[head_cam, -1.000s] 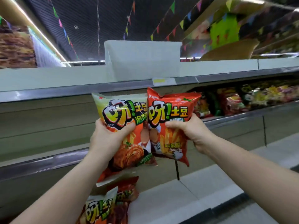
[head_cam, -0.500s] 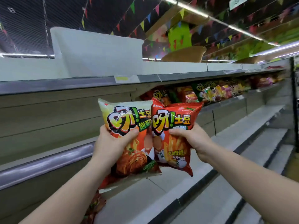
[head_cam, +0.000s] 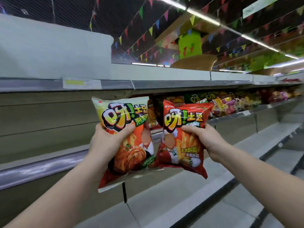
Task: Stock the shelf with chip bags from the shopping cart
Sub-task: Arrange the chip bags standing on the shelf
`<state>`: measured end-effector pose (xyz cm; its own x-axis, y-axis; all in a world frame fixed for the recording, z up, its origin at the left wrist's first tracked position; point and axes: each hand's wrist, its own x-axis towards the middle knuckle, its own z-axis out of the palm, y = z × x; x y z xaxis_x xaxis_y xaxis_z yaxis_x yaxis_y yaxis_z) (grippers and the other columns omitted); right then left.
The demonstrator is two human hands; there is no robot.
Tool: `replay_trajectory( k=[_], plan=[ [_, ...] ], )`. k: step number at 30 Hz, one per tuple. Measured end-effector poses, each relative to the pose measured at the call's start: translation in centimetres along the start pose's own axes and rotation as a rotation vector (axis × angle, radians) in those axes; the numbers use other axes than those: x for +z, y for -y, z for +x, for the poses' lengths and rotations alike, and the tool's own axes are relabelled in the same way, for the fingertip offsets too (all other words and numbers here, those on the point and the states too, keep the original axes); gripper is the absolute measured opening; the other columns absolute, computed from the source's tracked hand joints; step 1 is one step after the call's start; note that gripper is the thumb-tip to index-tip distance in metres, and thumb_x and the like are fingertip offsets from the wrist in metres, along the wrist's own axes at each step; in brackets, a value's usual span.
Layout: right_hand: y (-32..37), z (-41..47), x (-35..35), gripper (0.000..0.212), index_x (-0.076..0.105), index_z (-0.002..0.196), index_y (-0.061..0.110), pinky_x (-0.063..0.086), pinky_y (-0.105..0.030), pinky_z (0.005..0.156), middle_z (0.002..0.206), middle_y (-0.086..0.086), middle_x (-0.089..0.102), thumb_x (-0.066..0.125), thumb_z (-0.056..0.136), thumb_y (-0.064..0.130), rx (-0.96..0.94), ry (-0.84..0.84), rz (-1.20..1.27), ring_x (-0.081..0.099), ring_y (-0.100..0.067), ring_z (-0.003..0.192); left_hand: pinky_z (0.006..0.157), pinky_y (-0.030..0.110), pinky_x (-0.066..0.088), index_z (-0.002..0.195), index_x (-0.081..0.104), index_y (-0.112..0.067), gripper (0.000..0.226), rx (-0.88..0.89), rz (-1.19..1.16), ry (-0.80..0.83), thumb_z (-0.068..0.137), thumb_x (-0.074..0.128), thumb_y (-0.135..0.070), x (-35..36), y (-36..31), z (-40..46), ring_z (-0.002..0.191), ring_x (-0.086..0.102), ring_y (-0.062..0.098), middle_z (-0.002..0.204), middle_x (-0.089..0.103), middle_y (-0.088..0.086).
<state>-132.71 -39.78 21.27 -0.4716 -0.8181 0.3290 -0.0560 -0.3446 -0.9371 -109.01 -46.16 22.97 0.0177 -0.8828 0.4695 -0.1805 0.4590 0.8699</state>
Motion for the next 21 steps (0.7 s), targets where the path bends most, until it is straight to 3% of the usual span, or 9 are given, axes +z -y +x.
replay_trajectory(
  k=[4, 7, 11, 15, 18, 21],
  plan=[
    [0.3, 4.9, -1.6, 0.034, 0.060, 0.105, 0.012, 0.048, -0.022, 0.049, 0.082, -0.004, 0.070, 0.074, 0.077, 0.025, 0.041, 0.023, 0.075, 0.067, -0.015, 0.063, 0.091, 0.042, 0.052, 0.109, 0.062, -0.029, 0.085, -0.027, 0.000, -0.047, 0.034, 0.081, -0.066, 2.2, -0.1, 1.4, 0.095, 0.067, 0.021, 0.103, 0.071, -0.005],
    [0.2, 7.8, -1.5, 0.050, 0.058, 0.115, 0.005, 0.049, -0.021, 0.047, 0.089, -0.007, 0.070, 0.075, 0.075, 0.028, 0.071, 0.040, 0.113, 0.067, -0.018, 0.067, 0.092, 0.045, 0.052, 0.113, 0.059, -0.030, 0.101, -0.064, 0.023, -0.066, 0.024, 0.078, -0.073, 2.7, -0.1, 2.5, 0.097, 0.067, 0.023, 0.105, 0.070, -0.004],
    [0.2, 10.7, -0.4, 0.044, 0.060, 0.109, 0.004, 0.048, -0.020, 0.040, 0.073, -0.005, 0.071, 0.074, 0.076, 0.029, 0.103, 0.118, 0.146, 0.067, -0.015, 0.050, 0.092, 0.044, 0.052, 0.115, 0.058, -0.027, 0.104, -0.088, 0.047, -0.087, 0.022, 0.077, -0.071, 3.2, -0.2, 3.6, 0.097, 0.067, 0.025, 0.106, 0.070, -0.002],
    [0.0, 12.8, 1.4, 0.050, 0.061, 0.112, 0.006, 0.052, -0.025, 0.049, 0.087, -0.009, 0.072, 0.076, 0.073, 0.035, 0.138, 0.163, 0.132, 0.069, -0.020, 0.062, 0.090, 0.044, 0.053, 0.113, 0.061, -0.026, 0.107, -0.090, 0.062, -0.048, 0.019, 0.080, -0.075, 3.2, 0.1, 4.9, 0.095, 0.069, 0.025, 0.103, 0.072, -0.001],
    [-0.3, 14.2, 2.8, 0.047, 0.064, 0.108, 0.005, 0.054, -0.028, 0.053, 0.079, -0.009, 0.073, 0.076, 0.073, 0.034, 0.150, 0.194, 0.140, 0.069, -0.020, 0.059, 0.089, 0.045, 0.053, 0.116, 0.060, -0.025, 0.113, -0.112, 0.055, -0.019, 0.018, 0.080, -0.078, 2.9, 0.5, 6.1, 0.095, 0.069, 0.026, 0.105, 0.072, 0.000],
    [-0.4, 15.5, 3.8, 0.043, 0.064, 0.106, 0.005, 0.053, -0.026, 0.047, 0.072, -0.008, 0.072, 0.076, 0.074, 0.031, 0.163, 0.207, 0.153, 0.068, -0.019, 0.053, 0.088, 0.045, 0.054, 0.116, 0.060, -0.024, 0.113, -0.135, 0.007, 0.013, 0.018, 0.083, -0.075, 2.6, 0.8, 6.9, 0.093, 0.070, 0.027, 0.105, 0.072, 0.002]
  ],
)
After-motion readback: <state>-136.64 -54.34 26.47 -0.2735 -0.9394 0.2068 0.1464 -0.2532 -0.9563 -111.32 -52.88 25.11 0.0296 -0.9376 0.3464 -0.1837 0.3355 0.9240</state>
